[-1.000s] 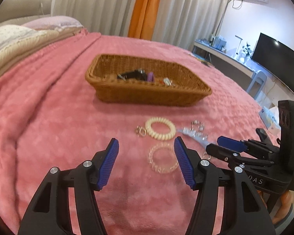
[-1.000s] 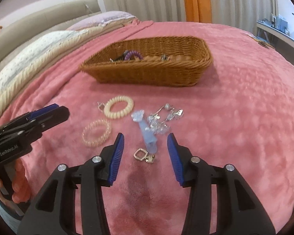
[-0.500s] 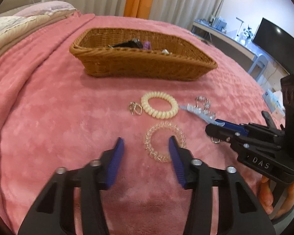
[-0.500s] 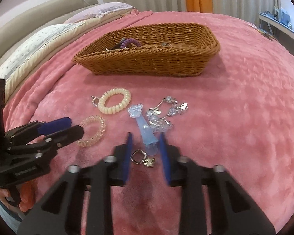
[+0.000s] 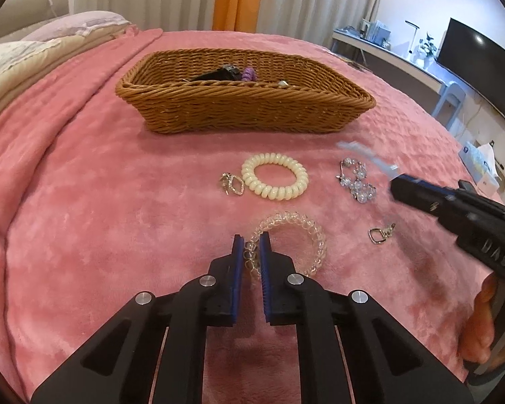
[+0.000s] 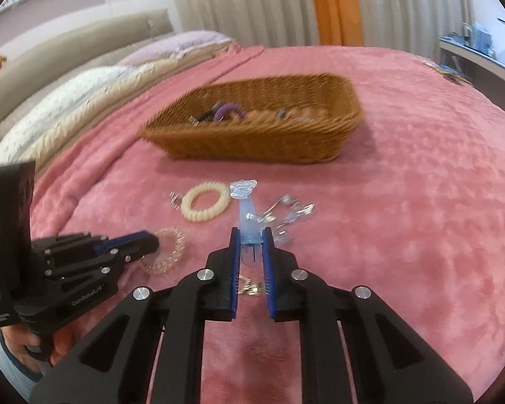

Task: Organize jewelry
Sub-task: 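Grasp the clear beaded bracelet with the left tool while the right tool grasps the blue clip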

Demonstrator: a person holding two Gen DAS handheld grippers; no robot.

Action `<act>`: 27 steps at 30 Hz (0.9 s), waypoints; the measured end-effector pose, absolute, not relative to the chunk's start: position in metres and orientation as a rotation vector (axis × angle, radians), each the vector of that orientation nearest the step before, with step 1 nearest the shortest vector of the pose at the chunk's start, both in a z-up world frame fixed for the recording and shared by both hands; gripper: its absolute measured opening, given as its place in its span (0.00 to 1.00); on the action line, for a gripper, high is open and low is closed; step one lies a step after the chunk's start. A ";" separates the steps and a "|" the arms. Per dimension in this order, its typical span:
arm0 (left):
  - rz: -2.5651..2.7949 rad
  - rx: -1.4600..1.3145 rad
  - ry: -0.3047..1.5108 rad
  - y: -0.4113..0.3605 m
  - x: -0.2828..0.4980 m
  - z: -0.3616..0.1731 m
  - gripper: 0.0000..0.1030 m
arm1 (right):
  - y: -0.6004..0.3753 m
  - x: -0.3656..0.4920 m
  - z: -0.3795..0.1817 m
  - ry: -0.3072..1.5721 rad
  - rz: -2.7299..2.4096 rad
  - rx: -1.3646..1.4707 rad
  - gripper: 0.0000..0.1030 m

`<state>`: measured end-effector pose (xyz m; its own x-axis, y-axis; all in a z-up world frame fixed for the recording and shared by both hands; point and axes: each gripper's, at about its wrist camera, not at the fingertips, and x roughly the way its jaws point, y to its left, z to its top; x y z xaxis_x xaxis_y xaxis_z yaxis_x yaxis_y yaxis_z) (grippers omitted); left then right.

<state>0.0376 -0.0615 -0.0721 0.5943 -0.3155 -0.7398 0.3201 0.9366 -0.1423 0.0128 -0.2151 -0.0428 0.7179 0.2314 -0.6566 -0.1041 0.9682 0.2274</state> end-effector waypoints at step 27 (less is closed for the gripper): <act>-0.385 0.008 0.867 -0.062 0.038 -0.075 0.09 | -0.252 0.030 -0.072 0.914 0.062 0.166 0.26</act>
